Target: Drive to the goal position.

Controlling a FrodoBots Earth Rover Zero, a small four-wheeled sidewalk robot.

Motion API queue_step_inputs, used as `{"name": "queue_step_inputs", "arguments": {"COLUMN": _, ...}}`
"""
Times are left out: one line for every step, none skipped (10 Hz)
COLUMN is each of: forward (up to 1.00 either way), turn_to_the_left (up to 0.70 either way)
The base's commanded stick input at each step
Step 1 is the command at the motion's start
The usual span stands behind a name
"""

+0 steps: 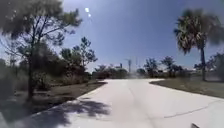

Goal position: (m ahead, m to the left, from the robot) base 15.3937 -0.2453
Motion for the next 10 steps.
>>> {"name": "queue_step_inputs", "arguments": {"forward": 0.70, "turn_to_the_left": 0.00}}
{"name": "queue_step_inputs", "arguments": {"forward": 0.70, "turn_to_the_left": 0.00}}
{"name": "queue_step_inputs", "arguments": {"forward": 0.70, "turn_to_the_left": 0.00}}
{"name": "queue_step_inputs", "arguments": {"forward": 0.70, "turn_to_the_left": 0.00}}
{"name": "queue_step_inputs", "arguments": {"forward": 0.70, "turn_to_the_left": 0.00}}
{"name": "queue_step_inputs", "arguments": {"forward": 0.70, "turn_to_the_left": 0.00}}
{"name": "queue_step_inputs", "arguments": {"forward": 0.70, "turn_to_the_left": 0.00}}
{"name": "queue_step_inputs", "arguments": {"forward": 0.70, "turn_to_the_left": -0.04}}
{"name": "queue_step_inputs", "arguments": {"forward": 0.70, "turn_to_the_left": -0.14}}
{"name": "queue_step_inputs", "arguments": {"forward": 0.70, "turn_to_the_left": -0.14}}
